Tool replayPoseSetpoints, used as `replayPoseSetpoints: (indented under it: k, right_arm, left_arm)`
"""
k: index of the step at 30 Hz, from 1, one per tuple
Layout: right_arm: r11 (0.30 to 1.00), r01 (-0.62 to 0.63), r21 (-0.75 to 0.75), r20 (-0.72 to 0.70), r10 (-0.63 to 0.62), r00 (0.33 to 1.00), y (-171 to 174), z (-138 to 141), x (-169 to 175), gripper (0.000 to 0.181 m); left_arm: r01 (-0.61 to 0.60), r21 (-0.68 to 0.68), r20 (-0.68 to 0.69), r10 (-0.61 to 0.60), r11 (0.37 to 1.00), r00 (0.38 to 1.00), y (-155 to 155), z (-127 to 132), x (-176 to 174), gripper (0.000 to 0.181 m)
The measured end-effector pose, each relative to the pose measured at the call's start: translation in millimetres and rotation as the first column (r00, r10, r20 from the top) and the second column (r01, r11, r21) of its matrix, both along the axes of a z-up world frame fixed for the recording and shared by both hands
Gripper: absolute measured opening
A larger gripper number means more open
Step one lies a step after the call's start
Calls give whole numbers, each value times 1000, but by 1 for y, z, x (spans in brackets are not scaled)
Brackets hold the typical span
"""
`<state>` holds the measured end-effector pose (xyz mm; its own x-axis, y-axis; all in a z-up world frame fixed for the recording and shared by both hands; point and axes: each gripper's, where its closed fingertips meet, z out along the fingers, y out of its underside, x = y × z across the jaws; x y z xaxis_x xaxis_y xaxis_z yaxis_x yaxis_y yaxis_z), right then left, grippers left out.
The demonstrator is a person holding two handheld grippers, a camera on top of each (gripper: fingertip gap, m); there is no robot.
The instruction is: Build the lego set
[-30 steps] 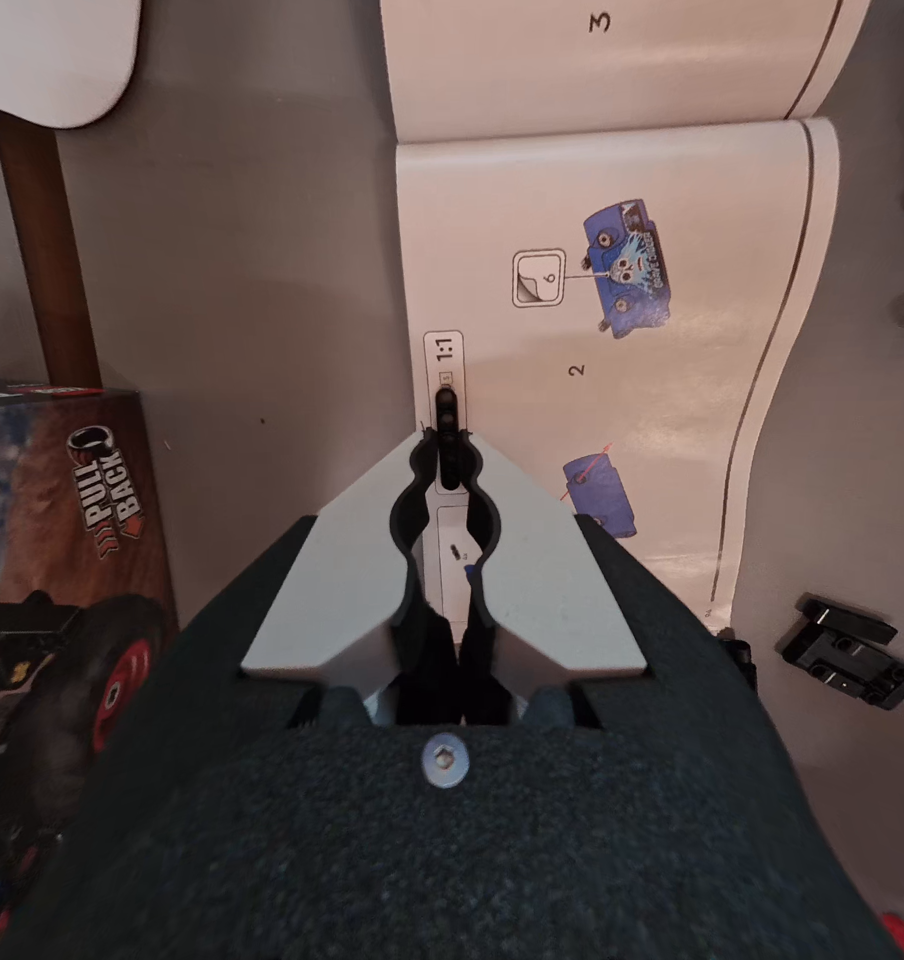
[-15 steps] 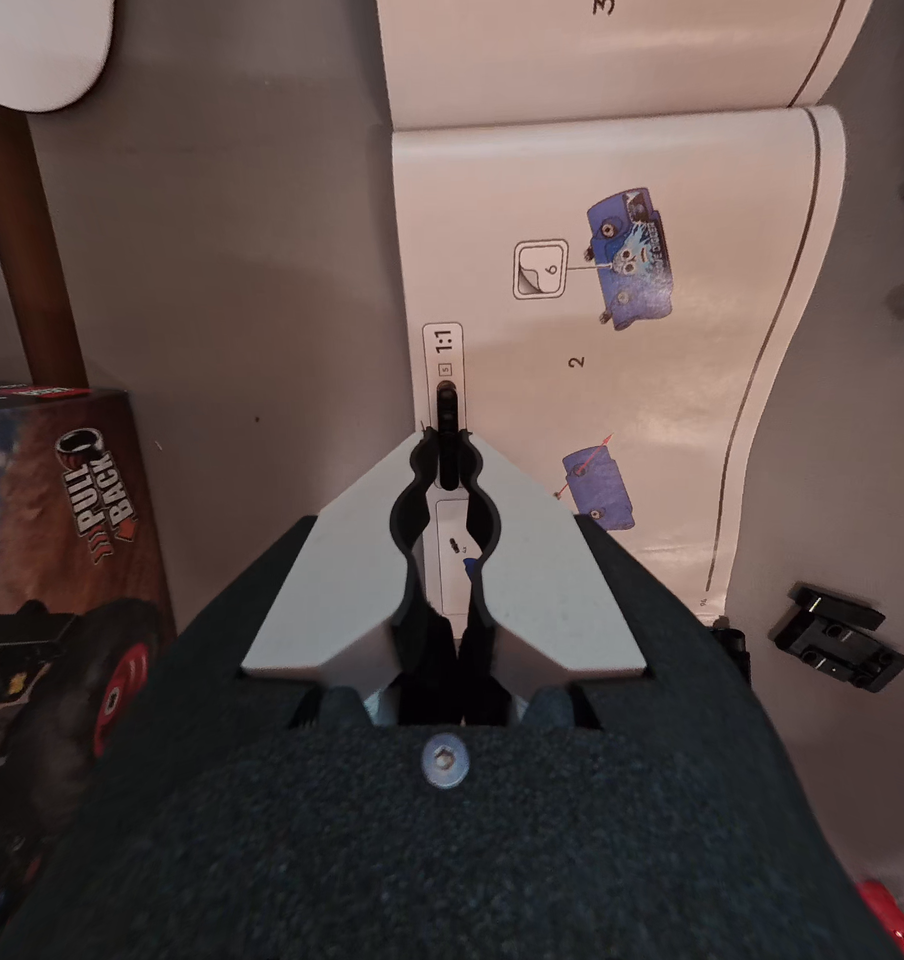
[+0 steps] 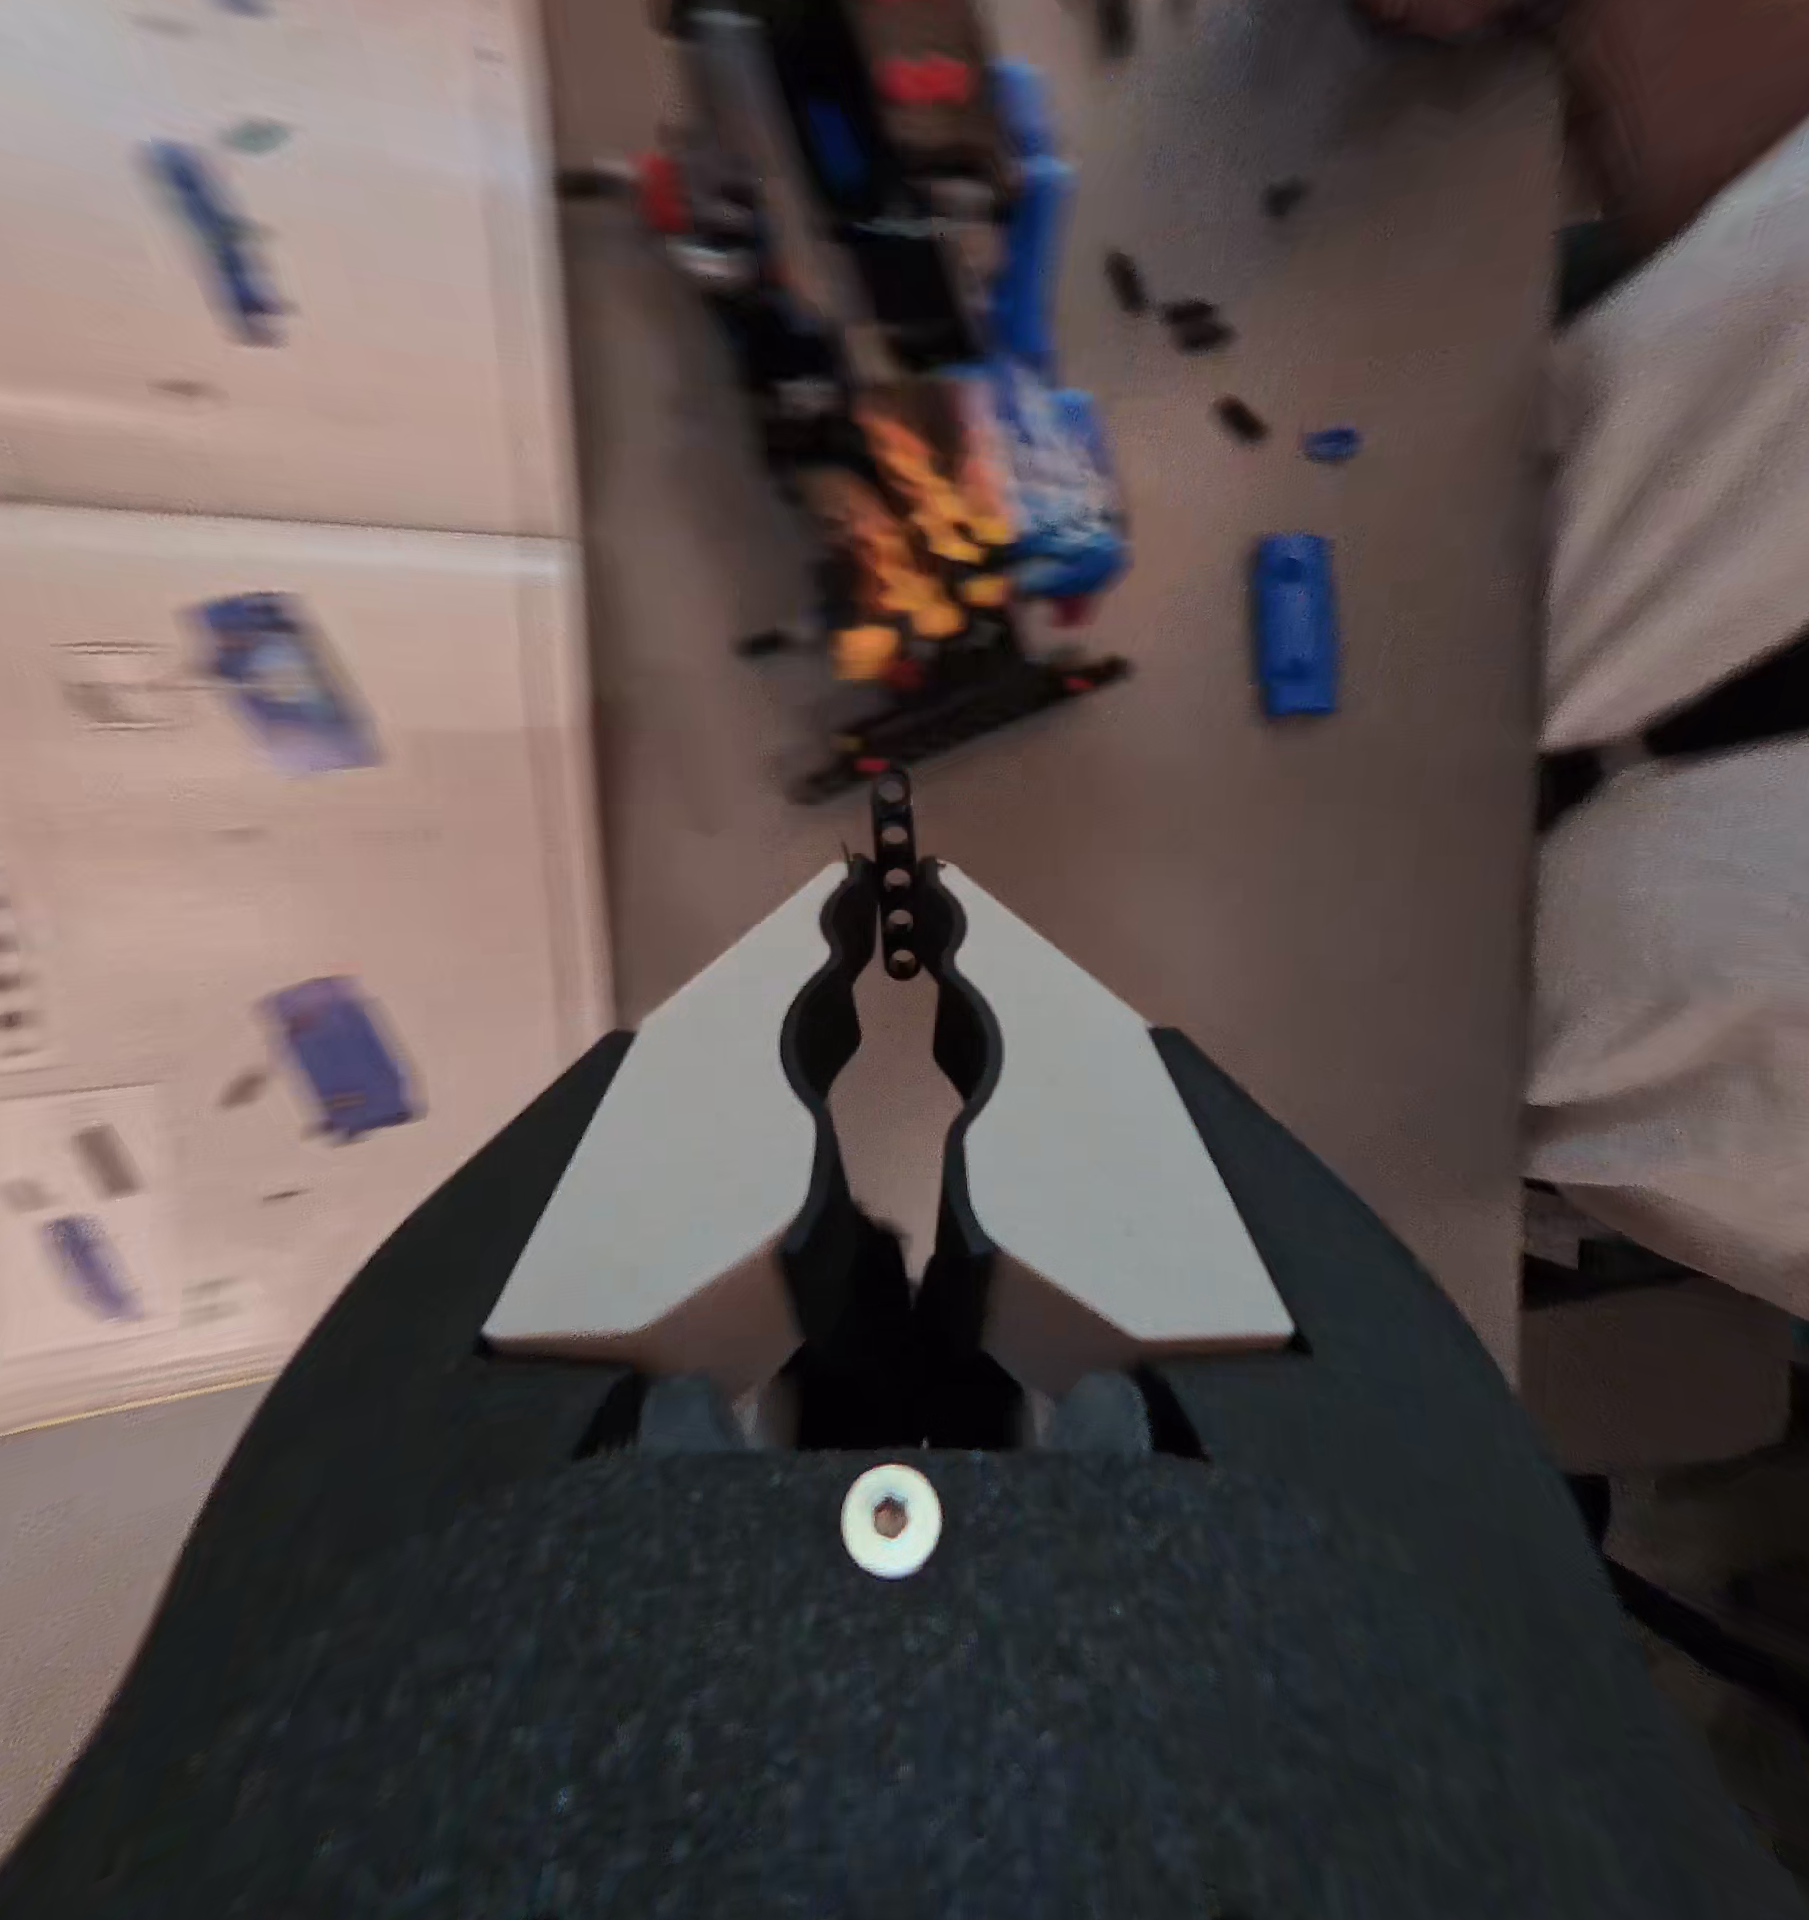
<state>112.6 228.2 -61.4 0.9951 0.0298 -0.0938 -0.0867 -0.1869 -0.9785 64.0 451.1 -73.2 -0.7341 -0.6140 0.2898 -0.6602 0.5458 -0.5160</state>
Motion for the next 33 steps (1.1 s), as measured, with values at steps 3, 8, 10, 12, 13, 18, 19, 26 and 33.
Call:
replayPoseSetpoints:
  k: [3,8,10,12,13,18,19,26,33]
  right_arm:
    - [1000,-8,-14,11,8,1000,1,-2,-2,18]
    - [1000,5,-11,41,-5,999,1,-2,-2,17]
    - [1000,8,-17,49,-7,999,1,-2,-3,17]
    - [1000,3,-23,47,-2,999,2,-3,-3,17]
    - [1000,1,-26,44,0,999,2,-4,-3,17]
    - [1000,11,-21,48,-10,999,2,-3,-2,17]
    - [1000,11,-25,47,-10,999,2,-3,-2,17]
    - [999,4,-43,44,-2,999,3,-6,-3,18]
    - [998,10,-67,32,-8,999,5,-5,-10,21]
  left_arm:
    - [43,4,21,-43,999,999,-61,-11,-68,6]
    - [7,28,66,-9,1000,998,-115,-41,-113,6]
    - [63,-13,91,-62,998,994,-135,-46,-124,6]
    - [71,43,114,-76,997,991,-138,-55,-124,6]
    - [67,62,124,-74,996,989,-139,-58,-124,6]
    - [28,105,156,-45,994,987,-141,-70,-122,6]
    - [24,95,161,-39,995,986,-142,-70,-123,6]
    - [-22,88,209,3,996,978,-144,-72,-118,6]
    - [-114,23,273,104,993,957,-145,-65,-112,24]
